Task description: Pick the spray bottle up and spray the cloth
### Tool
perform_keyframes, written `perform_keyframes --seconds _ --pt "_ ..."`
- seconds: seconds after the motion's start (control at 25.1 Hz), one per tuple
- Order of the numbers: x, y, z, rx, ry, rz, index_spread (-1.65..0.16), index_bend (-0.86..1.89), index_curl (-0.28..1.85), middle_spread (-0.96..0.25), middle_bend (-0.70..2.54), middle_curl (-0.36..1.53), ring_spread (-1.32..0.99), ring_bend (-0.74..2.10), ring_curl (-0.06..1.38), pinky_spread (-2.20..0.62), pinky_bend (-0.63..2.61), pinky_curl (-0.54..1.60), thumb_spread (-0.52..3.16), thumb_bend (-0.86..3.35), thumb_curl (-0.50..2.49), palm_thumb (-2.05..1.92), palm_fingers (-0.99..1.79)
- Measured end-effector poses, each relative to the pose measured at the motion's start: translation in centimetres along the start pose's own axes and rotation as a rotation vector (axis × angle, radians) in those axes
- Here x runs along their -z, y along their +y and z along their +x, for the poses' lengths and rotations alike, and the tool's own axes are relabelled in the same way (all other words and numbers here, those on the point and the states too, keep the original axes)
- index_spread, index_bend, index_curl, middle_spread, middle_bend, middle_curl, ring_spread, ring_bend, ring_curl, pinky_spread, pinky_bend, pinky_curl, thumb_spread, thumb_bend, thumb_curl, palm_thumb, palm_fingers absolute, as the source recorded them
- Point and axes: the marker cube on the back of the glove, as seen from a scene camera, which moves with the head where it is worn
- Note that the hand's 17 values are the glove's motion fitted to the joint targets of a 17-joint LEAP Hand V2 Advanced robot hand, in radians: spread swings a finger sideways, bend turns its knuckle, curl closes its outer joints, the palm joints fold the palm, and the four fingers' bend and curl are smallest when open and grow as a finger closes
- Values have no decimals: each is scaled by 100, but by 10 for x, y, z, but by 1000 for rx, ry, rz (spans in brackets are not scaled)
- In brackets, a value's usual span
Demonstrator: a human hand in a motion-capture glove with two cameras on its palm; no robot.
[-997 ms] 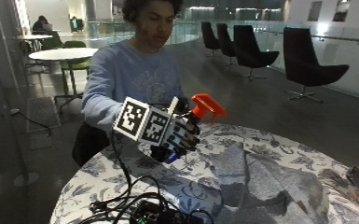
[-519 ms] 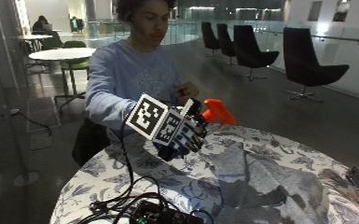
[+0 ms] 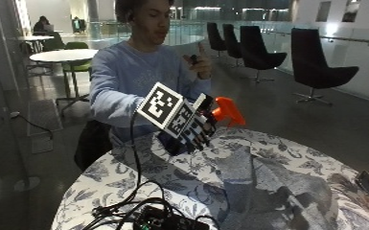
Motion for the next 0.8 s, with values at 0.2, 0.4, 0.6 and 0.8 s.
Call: perform_keyframes --seconds 0.2,0.4,0.6,0.8 --pt "-14 8 2 -27 2 4 -20 11 31 -5 26 45 1 56 39 12 36 36 68 -2 61 102 111" --pt "-26 17 -7 11 -3 8 -20 11 31 -5 26 46 1 56 39 12 36 36 69 -2 62 102 111" --pt "-39 21 -17 68 -9 -32 -19 12 31 -5 26 46 1 55 39 11 37 37 70 -2 63 101 110" --pt "-62 24 -20 87 3 -74 -19 12 31 -5 26 47 1 55 40 11 36 37 71 -2 64 101 110"
